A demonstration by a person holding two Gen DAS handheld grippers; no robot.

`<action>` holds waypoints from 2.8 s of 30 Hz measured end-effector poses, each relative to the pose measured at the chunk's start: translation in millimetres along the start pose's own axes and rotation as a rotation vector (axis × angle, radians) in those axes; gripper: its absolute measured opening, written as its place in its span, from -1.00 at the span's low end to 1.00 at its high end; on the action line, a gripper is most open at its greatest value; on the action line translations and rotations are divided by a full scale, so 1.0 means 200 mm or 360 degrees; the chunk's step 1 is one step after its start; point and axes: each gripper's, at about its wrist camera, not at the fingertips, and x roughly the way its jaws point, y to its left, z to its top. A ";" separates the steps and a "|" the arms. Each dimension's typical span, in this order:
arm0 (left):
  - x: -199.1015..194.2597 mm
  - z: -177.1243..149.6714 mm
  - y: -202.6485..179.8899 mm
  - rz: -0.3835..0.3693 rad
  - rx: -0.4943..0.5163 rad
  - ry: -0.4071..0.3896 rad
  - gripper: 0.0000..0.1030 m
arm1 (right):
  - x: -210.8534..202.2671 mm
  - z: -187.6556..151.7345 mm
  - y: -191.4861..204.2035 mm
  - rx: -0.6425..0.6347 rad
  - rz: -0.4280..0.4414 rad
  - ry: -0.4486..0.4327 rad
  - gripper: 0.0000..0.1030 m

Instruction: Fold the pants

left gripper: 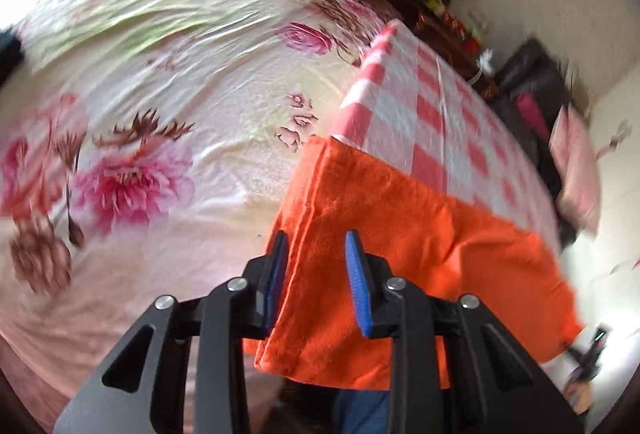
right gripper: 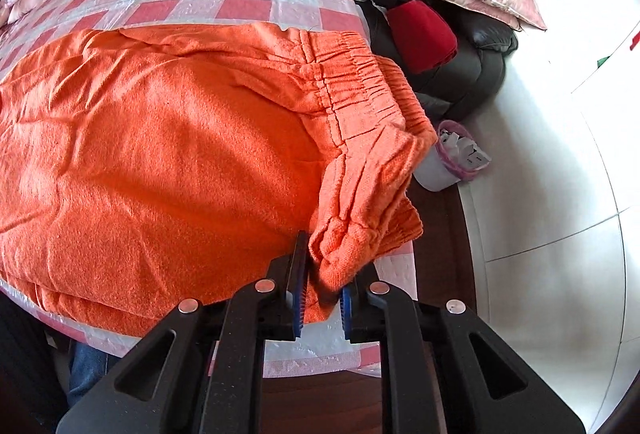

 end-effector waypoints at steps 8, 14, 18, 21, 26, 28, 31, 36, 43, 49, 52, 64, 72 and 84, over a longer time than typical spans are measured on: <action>0.10 -0.03 -0.14 0.0276 0.0337 0.0078 -0.95 | -0.02 -0.03 0.01 -0.0002 -0.0006 -0.0031 -0.72; -0.06 0.04 -0.16 0.0231 0.0320 -0.0016 -0.96 | -0.16 0.00 -0.04 0.0108 0.0142 -0.0094 -0.72; 0.01 0.07 -0.13 0.0329 0.0328 0.0069 -0.96 | -0.19 0.03 0.01 0.0064 0.0167 -0.0106 -0.72; 0.09 0.03 -0.08 0.0355 0.0301 0.0147 -0.96 | -0.12 0.01 0.06 0.0038 0.0173 -0.0032 -0.71; -0.03 0.04 -0.09 0.0319 0.0242 -0.0015 -0.96 | -0.18 -0.01 0.03 0.0091 0.0231 -0.0092 -0.72; -0.01 0.06 -0.09 0.0379 0.0250 -0.0002 -0.96 | -0.24 0.00 0.02 0.0088 0.0242 -0.0153 -0.72; -0.04 0.07 -0.14 0.0481 0.0273 -0.0061 -0.96 | -0.22 0.01 0.06 0.0046 0.0248 -0.0141 -0.72; 0.11 0.09 -0.06 0.0522 0.0240 0.0122 -0.92 | -0.12 -0.05 0.16 -0.0046 0.0202 -0.0066 -0.58; -0.11 -0.05 0.22 0.0301 -0.0199 -0.0045 0.03 | -0.12 -0.06 0.16 -0.0043 0.0193 -0.0089 -0.51; -0.05 -0.15 0.33 0.0082 -0.0357 0.0003 0.16 | -0.24 -0.05 0.01 0.0112 0.0523 -0.0121 0.75; 0.00 -0.12 0.28 0.0092 -0.0284 0.0037 0.11 | -0.36 -0.03 -0.17 0.0187 0.0702 -0.0193 0.75; 0.03 -0.05 0.13 0.0203 -0.0097 0.0099 -0.48 | 0.18 0.34 -0.74 0.0597 0.0994 0.0089 0.02; 0.04 -0.03 0.10 0.0271 -0.0086 0.0130 -0.49 | 0.29 0.30 -0.59 0.0665 0.1456 0.0206 -0.13; 0.04 -0.03 0.12 0.0245 -0.0149 0.0118 -0.45 | 0.12 -0.13 -0.83 0.0766 0.0759 0.0080 -0.12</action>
